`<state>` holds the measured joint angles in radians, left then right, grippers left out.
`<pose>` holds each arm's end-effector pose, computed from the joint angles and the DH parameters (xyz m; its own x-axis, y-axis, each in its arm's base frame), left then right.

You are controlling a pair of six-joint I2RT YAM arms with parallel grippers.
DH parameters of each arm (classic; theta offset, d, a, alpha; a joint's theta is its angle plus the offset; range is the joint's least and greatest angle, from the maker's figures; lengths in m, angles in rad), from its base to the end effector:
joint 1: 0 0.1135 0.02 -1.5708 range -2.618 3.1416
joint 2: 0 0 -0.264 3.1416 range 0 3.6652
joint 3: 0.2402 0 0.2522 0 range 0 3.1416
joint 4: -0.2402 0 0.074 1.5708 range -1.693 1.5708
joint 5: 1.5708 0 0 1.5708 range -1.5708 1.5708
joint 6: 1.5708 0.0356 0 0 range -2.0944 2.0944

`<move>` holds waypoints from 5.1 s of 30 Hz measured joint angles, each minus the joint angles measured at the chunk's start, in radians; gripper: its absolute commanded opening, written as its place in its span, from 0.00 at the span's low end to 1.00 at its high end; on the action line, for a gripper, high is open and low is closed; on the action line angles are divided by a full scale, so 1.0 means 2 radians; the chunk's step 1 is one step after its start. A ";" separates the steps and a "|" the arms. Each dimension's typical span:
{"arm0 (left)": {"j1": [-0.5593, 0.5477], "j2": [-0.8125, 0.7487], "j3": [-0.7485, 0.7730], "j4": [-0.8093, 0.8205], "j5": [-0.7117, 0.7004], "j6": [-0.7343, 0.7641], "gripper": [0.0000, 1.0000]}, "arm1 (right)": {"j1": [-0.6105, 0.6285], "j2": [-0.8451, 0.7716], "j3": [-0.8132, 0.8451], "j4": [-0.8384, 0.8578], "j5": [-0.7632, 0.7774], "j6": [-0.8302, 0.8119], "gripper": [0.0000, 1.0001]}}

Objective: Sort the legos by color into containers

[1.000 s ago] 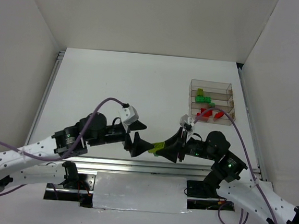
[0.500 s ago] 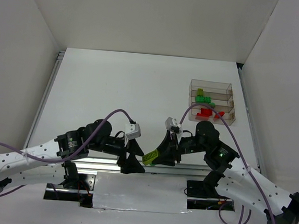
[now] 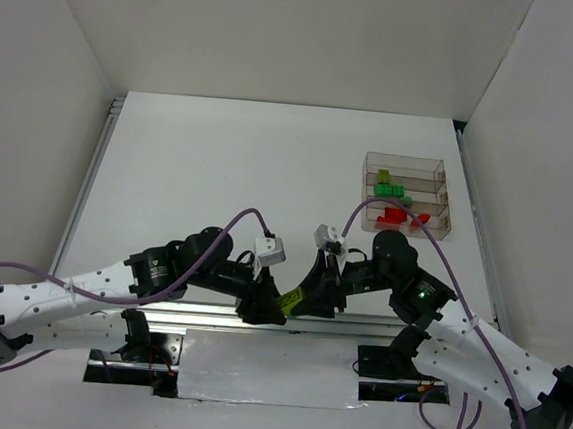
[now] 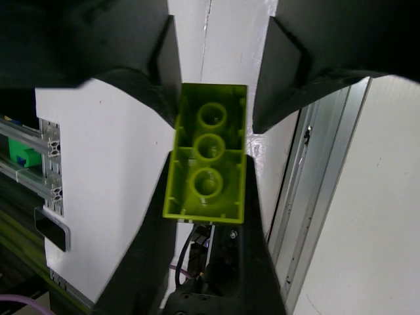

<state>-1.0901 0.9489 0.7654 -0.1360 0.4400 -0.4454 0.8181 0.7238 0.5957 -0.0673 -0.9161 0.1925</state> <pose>0.0877 -0.2010 0.3090 -0.5572 0.2256 -0.7991 0.8301 0.1739 -0.5297 0.0933 0.1409 0.2980 -0.3171 -0.1681 -0.9334 -0.9329 -0.1217 0.3388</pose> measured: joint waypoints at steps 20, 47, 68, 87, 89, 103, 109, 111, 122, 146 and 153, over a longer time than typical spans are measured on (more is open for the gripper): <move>-0.004 -0.006 0.011 -0.001 -0.020 0.024 0.00 | 0.000 0.003 0.008 -0.008 -0.008 0.010 0.52; -0.004 -0.018 0.010 0.026 -0.031 0.022 0.00 | -0.002 -0.011 0.003 0.002 0.019 0.015 0.00; 0.039 -0.162 0.062 -0.107 -0.229 0.009 0.00 | -0.013 0.091 0.001 -0.006 0.299 0.051 0.00; 0.043 -0.128 0.009 -0.175 -0.318 -0.044 0.00 | -0.345 0.511 0.372 -0.224 0.612 0.211 0.04; 0.043 -0.121 0.001 -0.167 -0.310 -0.044 0.00 | -0.349 0.529 0.388 -0.227 0.617 0.211 0.05; 0.044 -0.107 -0.014 -0.126 -0.279 -0.043 0.00 | -0.369 0.584 0.436 -0.259 0.615 0.204 0.90; 0.044 -0.086 -0.014 -0.092 -0.273 -0.039 0.00 | -0.361 0.510 0.400 -0.254 0.535 0.191 1.00; 0.044 -0.064 -0.010 -0.083 -0.278 -0.032 0.00 | -0.338 0.443 0.351 -0.237 0.477 0.187 1.00; 0.041 0.002 -0.019 0.021 -0.339 0.052 0.00 | -0.101 0.142 0.132 -0.108 0.266 0.290 0.98; 0.040 0.033 -0.026 0.088 -0.279 0.094 0.99 | -0.042 0.175 0.101 -0.037 0.273 0.350 0.00; 0.039 0.039 -0.013 0.045 -0.381 0.039 1.00 | -0.076 0.200 0.136 -0.074 0.349 0.310 0.00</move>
<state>-1.0115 1.0271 0.7391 -0.0456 -0.3225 -0.3683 0.6651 1.1248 0.8669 -0.2146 -0.2188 0.8131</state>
